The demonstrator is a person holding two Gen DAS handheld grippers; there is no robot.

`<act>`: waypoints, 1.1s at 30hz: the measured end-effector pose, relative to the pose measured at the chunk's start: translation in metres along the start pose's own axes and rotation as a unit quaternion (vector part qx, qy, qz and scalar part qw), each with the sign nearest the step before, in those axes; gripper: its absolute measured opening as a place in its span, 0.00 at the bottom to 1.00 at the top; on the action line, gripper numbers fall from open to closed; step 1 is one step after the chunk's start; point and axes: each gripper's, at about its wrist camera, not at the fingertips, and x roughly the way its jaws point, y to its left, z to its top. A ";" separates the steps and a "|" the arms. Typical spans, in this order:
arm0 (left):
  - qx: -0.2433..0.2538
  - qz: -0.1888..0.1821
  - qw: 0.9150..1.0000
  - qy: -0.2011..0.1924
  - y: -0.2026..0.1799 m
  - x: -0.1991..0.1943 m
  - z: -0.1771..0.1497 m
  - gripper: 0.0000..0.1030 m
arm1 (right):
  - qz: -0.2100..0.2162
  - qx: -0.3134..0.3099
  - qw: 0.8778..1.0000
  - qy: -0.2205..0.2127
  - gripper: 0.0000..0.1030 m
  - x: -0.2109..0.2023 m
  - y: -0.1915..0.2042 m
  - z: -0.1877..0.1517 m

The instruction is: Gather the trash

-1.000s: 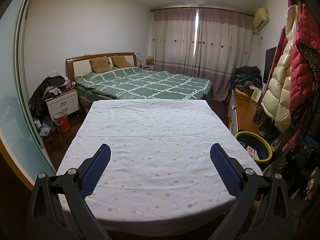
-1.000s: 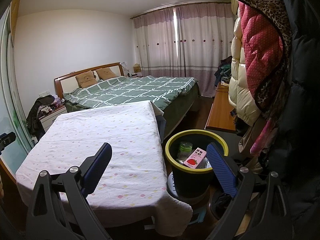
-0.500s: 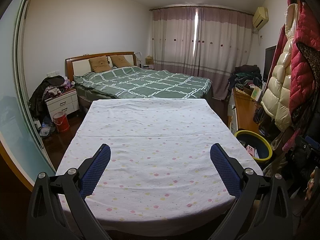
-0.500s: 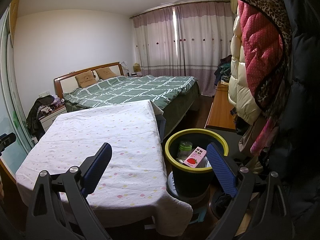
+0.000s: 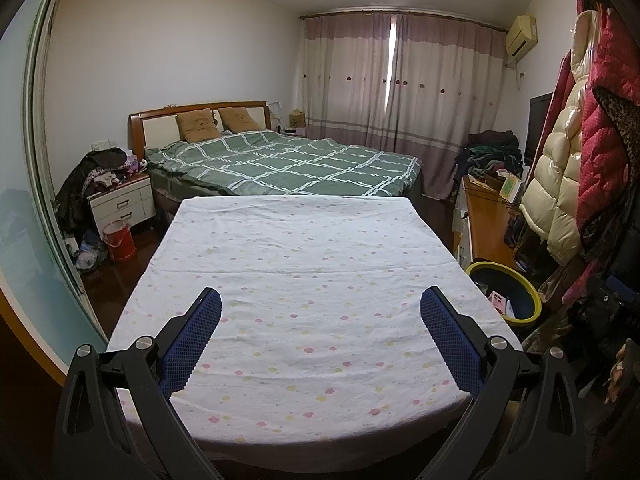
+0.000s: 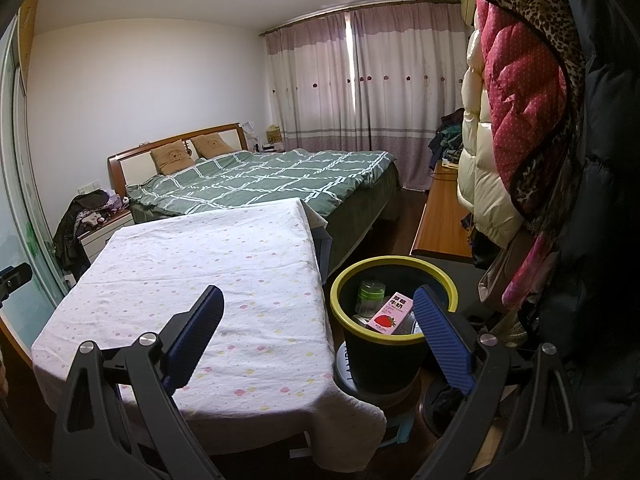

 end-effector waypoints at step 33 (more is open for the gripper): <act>0.005 0.015 0.999 0.037 0.001 0.055 0.016 0.95 | 0.016 -0.009 0.999 0.029 0.89 0.031 0.011 0.001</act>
